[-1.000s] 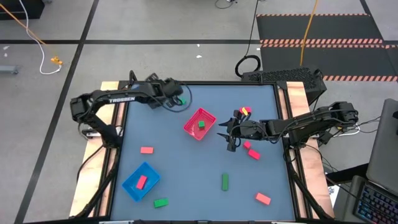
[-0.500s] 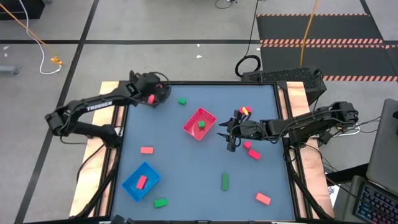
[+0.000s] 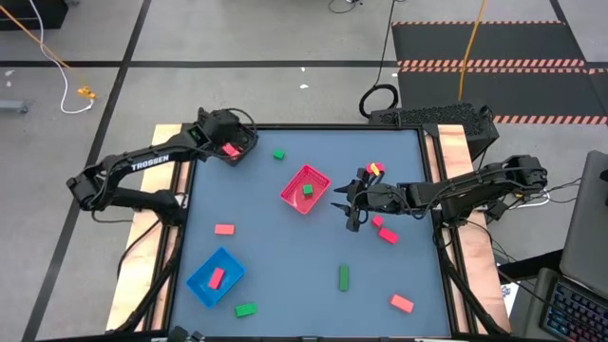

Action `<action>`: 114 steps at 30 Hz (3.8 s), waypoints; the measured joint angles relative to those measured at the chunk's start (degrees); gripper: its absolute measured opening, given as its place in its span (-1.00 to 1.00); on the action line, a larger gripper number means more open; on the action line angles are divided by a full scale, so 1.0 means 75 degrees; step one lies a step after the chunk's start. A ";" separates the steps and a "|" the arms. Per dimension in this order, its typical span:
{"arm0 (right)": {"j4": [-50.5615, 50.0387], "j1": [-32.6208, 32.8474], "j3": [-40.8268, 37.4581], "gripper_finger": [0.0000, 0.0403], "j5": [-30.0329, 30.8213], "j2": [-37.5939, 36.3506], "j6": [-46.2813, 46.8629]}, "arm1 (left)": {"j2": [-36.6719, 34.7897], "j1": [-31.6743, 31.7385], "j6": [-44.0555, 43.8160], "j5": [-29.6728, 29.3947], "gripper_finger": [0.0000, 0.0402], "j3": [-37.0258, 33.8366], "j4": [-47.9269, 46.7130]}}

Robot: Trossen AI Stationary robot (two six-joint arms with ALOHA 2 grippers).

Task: Sort & place blocks by color
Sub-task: Put the green block into the orange bin

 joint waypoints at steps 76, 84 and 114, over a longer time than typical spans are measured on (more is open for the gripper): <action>0.1043 0.0000 0.0000 -0.09 -0.0026 -0.0001 -0.0519 | 0.5974 -0.0699 0.5715 0.3068 -0.03 0.4925 -0.3439; 0.1075 0.0000 0.0000 -0.09 -0.0026 0.0000 -0.0516 | 0.6006 -0.0877 0.5848 0.3075 -0.03 0.4913 -0.3076; 0.1073 0.0000 0.0000 -0.09 -0.0026 0.0000 -0.0481 | 0.6446 -0.1044 0.5731 0.3123 -0.35 0.4908 -0.2805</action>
